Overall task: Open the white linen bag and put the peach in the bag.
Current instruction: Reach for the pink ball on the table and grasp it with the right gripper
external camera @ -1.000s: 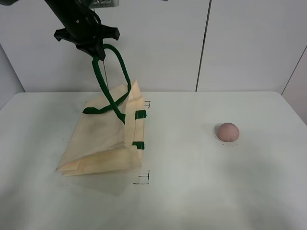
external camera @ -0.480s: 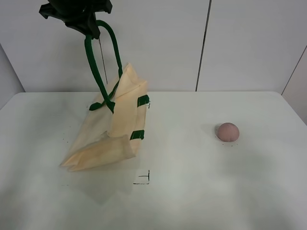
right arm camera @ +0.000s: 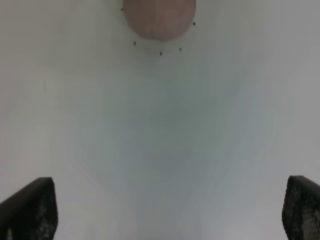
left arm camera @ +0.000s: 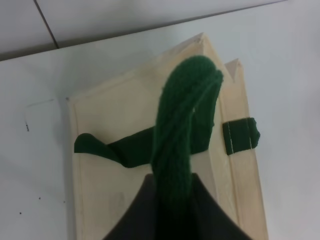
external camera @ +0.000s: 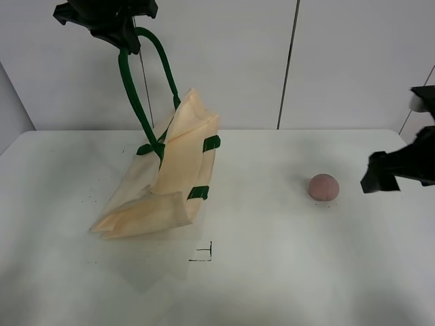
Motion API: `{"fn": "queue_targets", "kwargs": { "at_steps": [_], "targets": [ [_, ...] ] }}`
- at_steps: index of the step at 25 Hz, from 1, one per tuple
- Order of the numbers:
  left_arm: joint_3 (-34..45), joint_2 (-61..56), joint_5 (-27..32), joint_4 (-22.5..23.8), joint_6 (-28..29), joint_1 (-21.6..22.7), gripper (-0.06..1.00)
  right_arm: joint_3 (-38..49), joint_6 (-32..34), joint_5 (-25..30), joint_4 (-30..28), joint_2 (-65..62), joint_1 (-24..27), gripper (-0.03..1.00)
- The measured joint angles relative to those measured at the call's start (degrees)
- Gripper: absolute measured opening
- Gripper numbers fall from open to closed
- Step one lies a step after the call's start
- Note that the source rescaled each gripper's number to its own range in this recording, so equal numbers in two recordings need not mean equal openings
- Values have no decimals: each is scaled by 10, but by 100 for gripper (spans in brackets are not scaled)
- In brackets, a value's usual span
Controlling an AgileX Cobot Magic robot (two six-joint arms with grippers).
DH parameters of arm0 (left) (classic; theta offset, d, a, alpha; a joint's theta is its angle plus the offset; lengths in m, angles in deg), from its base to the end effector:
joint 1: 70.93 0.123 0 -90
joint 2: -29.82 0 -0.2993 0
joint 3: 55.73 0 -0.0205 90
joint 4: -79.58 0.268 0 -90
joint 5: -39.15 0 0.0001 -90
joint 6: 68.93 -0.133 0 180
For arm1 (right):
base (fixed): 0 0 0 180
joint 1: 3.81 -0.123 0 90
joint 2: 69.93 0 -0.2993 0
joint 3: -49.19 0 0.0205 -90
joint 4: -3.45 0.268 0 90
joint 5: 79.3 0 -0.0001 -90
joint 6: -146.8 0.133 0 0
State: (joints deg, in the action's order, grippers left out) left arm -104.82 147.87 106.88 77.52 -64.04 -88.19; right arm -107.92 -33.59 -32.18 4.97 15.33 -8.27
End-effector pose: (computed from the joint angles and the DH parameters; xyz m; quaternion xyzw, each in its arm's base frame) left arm 0.4520 -0.1451 0.4057 0.0999 0.9239 -0.0885 0.3586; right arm 0.2908 0.0253 0.2365 -0.0346 0.9761 0.0190 0.2136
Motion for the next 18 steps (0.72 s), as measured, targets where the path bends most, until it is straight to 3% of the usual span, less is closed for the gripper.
{"fn": "queue_targets", "kwargs": {
  "at_steps": [9, 18],
  "targets": [
    [0, 0, 0, 0, 0, 0, 0, -255, -7, 25, 2, 312, -12, 100],
    [0, 0, 0, 0, 0, 0, 0, -286, 9, -8, 1, 433, -12, 100]
  ]
}}
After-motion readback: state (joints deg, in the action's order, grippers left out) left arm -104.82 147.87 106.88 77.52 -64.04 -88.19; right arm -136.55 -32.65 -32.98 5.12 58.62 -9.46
